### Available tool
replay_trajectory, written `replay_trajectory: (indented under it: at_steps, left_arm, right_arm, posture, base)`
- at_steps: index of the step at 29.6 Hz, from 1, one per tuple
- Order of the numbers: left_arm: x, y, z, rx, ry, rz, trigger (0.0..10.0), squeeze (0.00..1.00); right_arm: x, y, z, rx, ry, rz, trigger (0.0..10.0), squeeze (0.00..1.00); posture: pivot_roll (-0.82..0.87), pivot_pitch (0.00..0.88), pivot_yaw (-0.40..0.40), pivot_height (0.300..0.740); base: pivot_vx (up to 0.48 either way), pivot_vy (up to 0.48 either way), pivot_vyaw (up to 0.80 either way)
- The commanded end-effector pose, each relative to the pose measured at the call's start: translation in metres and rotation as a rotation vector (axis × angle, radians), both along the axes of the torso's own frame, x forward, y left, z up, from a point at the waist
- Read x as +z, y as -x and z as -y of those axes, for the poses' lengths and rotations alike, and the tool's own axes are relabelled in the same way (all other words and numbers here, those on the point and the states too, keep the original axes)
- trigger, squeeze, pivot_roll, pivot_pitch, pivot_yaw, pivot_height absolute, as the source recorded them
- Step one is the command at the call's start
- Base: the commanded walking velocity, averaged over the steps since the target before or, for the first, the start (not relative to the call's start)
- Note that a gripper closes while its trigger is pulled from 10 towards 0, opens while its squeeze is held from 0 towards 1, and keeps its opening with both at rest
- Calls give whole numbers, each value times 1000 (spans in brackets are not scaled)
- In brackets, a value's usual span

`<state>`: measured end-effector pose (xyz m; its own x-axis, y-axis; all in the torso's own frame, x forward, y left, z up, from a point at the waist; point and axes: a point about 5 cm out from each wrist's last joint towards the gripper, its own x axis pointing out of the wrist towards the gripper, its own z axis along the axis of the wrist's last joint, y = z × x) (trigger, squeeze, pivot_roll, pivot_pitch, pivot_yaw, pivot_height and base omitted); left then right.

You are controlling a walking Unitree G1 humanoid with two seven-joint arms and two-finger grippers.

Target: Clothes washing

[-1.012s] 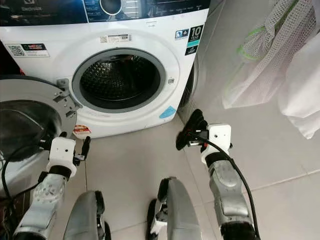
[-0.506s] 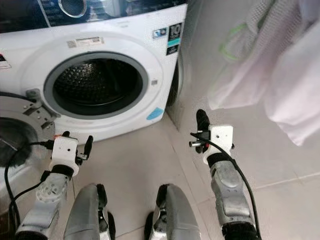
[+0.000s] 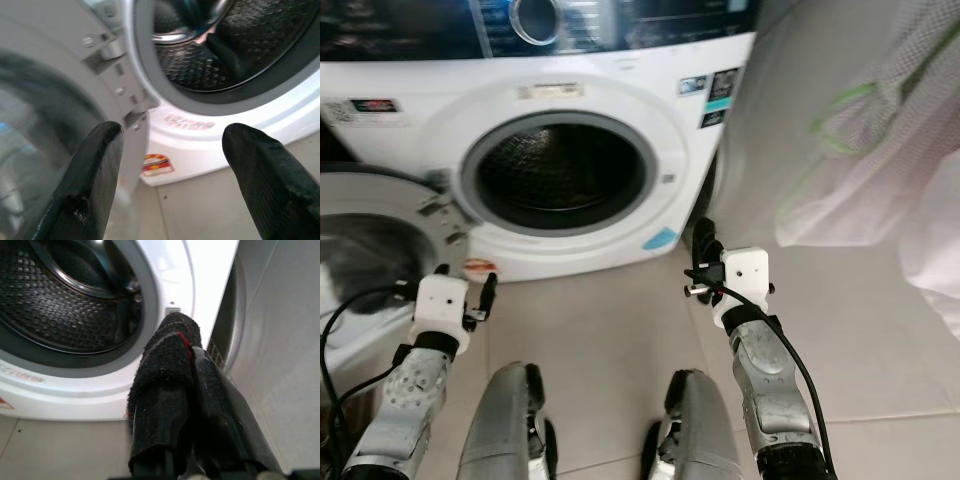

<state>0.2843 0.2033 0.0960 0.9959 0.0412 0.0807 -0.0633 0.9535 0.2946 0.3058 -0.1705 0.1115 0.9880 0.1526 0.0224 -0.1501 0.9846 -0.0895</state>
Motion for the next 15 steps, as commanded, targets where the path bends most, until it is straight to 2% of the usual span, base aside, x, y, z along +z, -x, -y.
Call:
replay_trajectory:
  at_steps: [1,6,15]
  left_arm:
    - [-6,2,6,-18,-2,-25,10000,0]
    - [-6,1,6,-19,-3,-26,10000,0]
    - [-6,0,6,-12,-4,-30,10000,0]
  right_arm:
    - [0,3,5,-1,19,3,10000,0]
    - [0,3,4,0,15,6,10000,0]
    - [2,2,8,-17,9,5,10000,0]
  posture:
    - [127,278,-94,577]
    - [126,276,-93,577]
    - [125,273,-94,577]
  base:
    - [0,0,800]
    - [0,0,734]
    - [27,0,0]
